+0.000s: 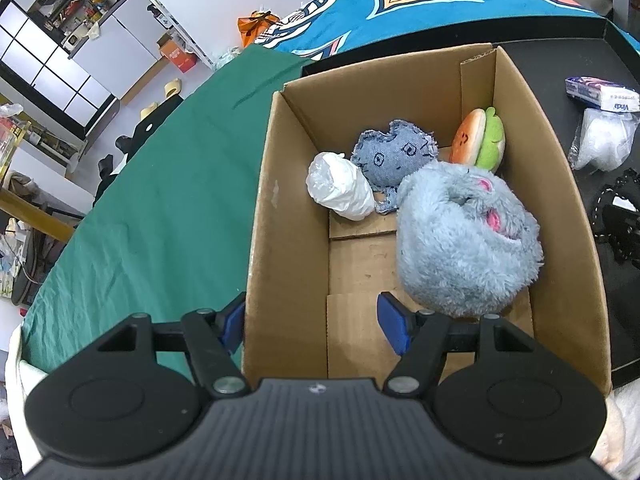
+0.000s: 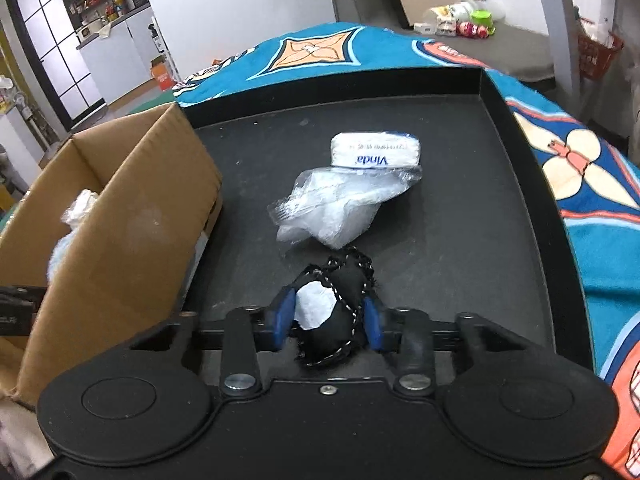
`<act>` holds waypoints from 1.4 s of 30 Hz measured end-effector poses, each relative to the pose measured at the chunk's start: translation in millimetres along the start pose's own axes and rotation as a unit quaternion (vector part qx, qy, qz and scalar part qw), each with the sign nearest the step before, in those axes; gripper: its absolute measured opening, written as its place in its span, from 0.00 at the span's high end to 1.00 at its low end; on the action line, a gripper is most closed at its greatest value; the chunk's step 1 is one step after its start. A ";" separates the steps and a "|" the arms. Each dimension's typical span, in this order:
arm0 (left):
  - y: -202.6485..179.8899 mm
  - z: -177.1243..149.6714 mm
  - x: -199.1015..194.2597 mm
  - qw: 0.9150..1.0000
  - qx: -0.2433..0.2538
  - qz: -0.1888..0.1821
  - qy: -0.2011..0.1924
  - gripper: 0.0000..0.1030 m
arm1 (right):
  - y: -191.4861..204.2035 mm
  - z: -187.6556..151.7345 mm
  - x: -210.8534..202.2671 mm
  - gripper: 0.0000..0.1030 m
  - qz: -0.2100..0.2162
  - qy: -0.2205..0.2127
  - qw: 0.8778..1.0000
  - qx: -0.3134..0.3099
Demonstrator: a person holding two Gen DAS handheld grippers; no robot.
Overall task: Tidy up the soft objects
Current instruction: 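Carry the black pouch with the right tool and drop it into the box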
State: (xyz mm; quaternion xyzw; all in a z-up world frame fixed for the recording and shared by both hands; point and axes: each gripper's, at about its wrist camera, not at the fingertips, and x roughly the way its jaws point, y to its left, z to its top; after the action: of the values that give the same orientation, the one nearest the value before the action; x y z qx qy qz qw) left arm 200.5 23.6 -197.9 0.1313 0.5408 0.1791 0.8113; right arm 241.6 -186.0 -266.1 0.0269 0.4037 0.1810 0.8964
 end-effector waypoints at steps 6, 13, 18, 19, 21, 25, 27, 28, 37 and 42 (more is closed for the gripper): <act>1.6 -1.6 -3.5 1.000 -0.006 -0.002 -0.006 0.35 | -4.9 0.6 -7.5 0.70 0.016 0.012 1.000 0.022; 6.4 -2.2 -6.4 1.000 -0.016 -0.006 -0.009 0.35 | -11.7 8.2 -25.2 0.70 0.016 0.004 0.999 0.037; 10.8 -2.9 -8.7 1.000 -0.025 -0.008 -0.014 0.35 | -10.1 17.0 -36.3 0.70 0.017 -0.008 0.999 0.034; 11.6 -3.0 -9.3 1.000 -0.026 -0.009 -0.015 0.35 | -8.6 18.7 -39.2 0.70 0.017 -0.012 0.999 0.032; 13.4 -3.4 -10.3 0.999 -0.030 -0.010 -0.017 0.35 | -6.3 22.3 -43.4 0.70 0.017 -0.016 0.999 0.030; 20.3 -5.0 -10.5 0.999 -0.041 -0.015 -0.019 0.35 | 1.2 29.6 -51.3 0.70 0.019 -0.025 0.999 0.022; 24.6 -6.4 -9.7 0.999 -0.047 -0.018 -0.019 0.35 | 5.7 31.9 -55.8 0.70 0.022 -0.030 0.999 0.017; 27.1 -7.3 -9.5 0.998 -0.052 -0.020 -0.019 0.35 | 7.7 33.6 -57.5 0.70 0.024 -0.033 0.999 0.015; 40.3 -12.3 -11.4 0.996 -0.076 -0.042 -0.031 0.39 | 31.3 46.4 -71.3 0.70 0.037 -0.053 0.998 -0.001; 45.3 -15.0 -12.7 0.994 -0.083 -0.054 -0.038 0.43 | 47.6 54.6 -77.8 0.70 0.046 -0.066 0.997 -0.017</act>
State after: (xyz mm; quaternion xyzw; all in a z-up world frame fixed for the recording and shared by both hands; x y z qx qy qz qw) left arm 175.4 59.3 -174.6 0.0403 0.4994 0.1740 0.8477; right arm 219.9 -163.3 -164.6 0.0416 0.3392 0.2269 0.9120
